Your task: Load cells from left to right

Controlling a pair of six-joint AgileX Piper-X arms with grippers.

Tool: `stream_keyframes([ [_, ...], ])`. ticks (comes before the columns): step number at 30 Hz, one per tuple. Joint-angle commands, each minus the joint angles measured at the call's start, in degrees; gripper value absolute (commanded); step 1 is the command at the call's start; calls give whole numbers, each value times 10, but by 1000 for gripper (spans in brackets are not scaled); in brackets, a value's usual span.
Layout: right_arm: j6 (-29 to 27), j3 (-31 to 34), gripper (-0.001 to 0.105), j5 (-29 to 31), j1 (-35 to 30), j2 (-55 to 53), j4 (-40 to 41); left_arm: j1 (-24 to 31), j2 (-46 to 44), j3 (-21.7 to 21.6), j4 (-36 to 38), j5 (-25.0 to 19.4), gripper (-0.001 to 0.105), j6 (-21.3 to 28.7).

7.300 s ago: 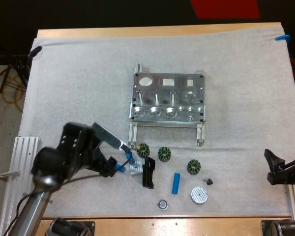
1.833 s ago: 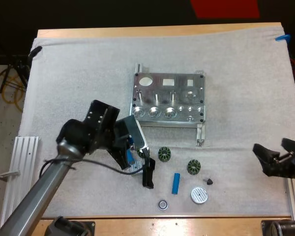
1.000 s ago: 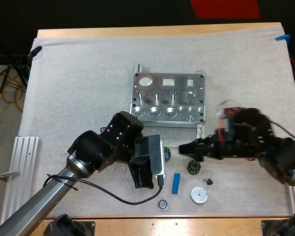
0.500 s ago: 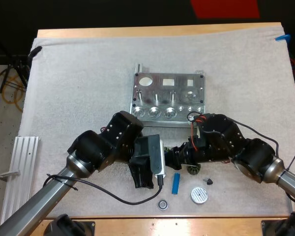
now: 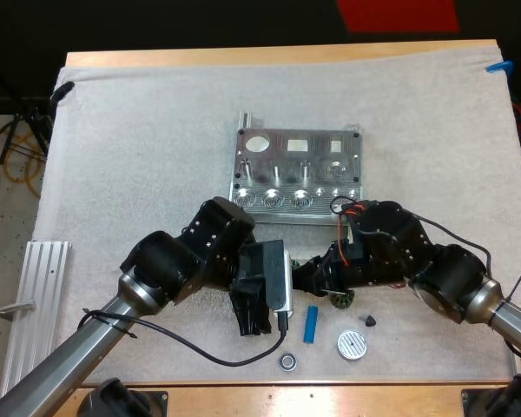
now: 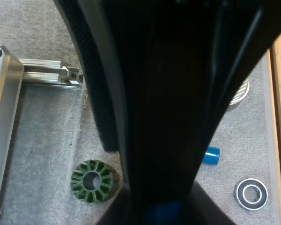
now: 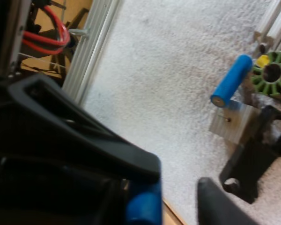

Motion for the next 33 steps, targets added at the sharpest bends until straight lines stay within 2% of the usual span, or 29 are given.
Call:
stream_keyframes([
  [1,-2,-5,24,1,1,-1,-2,-3,-4,-4,-3,16,0,-6],
  [3,-2,-5,8,1,1,-1,-2,-3,-4,-4,-3,16,0,-6],
  [5,-2,-5,0,1,1,-1,-2,-3,-4,-4,-3,16,0,-6],
  [7,-2,-5,0,0,1,-1,-2,-3,-4,-4,-3,15,0,-6],
  [10,-2,-5,0,-1,1,-1,-2,-3,-4,-4,-6,8,6,-6],
  [13,-2,-5,0,-3,1,-1,-2,-3,-4,-4,-16,-12,25,-6],
  [15,-2,-5,0,-3,1,-1,-2,-3,-4,-4,-17,-31,45,-7],
  [18,-2,-5,0,-2,0,-1,-2,-3,-11,-4,-17,-59,58,-33],
  [22,-4,-5,0,12,0,-1,-3,2,-35,-4,-22,-68,58,-81],
  [25,-10,-7,0,45,-3,-1,-3,8,-74,-4,-22,-84,58,-108],
  [29,-47,-31,0,89,-18,-1,1,21,-138,-4,-22,-84,58,-144],
  [31,-63,-48,0,111,-28,2,21,29,-168,-4,-22,-84,58,-160],
  [33,-101,-81,0,150,-43,15,70,43,-204,-3,-22,-84,58,-182],
])
